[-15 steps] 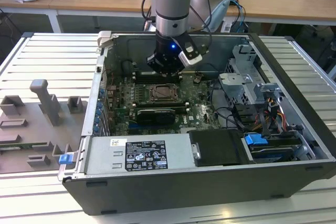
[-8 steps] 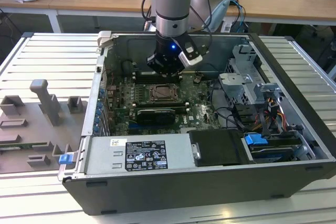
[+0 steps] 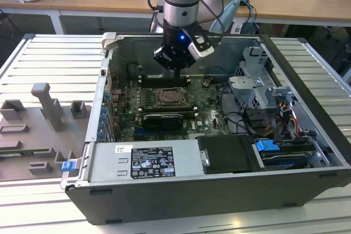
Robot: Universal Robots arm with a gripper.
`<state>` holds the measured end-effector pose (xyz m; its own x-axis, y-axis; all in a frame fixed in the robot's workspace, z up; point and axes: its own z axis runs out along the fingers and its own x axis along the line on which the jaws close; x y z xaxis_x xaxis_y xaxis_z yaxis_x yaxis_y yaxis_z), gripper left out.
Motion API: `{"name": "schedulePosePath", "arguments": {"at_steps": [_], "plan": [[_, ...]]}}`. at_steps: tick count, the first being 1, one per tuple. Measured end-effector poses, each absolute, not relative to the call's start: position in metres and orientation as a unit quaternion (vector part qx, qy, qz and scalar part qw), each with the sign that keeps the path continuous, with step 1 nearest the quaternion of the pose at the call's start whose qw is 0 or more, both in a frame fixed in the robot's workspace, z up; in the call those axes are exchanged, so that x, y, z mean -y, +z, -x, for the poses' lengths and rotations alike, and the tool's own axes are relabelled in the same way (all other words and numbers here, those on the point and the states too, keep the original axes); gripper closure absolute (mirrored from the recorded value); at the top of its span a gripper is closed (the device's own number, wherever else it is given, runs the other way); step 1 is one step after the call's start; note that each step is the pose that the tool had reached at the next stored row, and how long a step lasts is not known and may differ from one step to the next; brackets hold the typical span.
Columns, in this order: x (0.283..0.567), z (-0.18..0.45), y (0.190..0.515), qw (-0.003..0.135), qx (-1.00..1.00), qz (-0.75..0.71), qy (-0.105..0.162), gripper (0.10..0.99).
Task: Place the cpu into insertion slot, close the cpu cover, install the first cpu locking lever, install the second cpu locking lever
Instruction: 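Install the second cpu locking lever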
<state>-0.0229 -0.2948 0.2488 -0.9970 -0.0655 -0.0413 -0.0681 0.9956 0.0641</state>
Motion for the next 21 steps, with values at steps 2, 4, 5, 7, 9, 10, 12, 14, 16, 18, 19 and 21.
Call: {"name": "schedulePosePath", "arguments": {"at_steps": [2, 4, 5, 7, 9, 10, 12, 14, 16, 18, 19, 21], "plan": [[0.297, 0.023, 0.253, 0.02, -0.999, 0.033, 0.033, 0.98], [0.303, 0.023, 0.253, 0.02, -0.999, 0.033, 0.033, 0.98], [0.305, 0.023, 0.253, 0.02, -0.999, 0.033, 0.033, 0.98], [0.311, 0.023, 0.253, 0.02, -0.999, 0.033, 0.033, 0.98], [0.317, 0.023, 0.253, 0.02, -0.999, 0.033, 0.033, 0.98], [0.319, 0.023, 0.253, 0.02, -0.999, 0.033, 0.033, 0.98], [0.324, 0.023, 0.253, 0.02, -0.999, 0.033, 0.033, 0.98], [0.33, 0.023, 0.253, 0.02, -0.999, 0.033, 0.033, 0.98], [0.336, 0.023, 0.253, 0.02, -0.999, 0.033, 0.033, 0.98], [0.34, 0.023, 0.252, 0.017, -0.999, 0.033, 0.033, 0.98], [0.34, 0.023, 0.252, 0.015, -0.999, 0.033, 0.034, 0.98], [0.341, 0.023, 0.251, 0.01, -0.999, 0.033, 0.034, 0.98]]}}
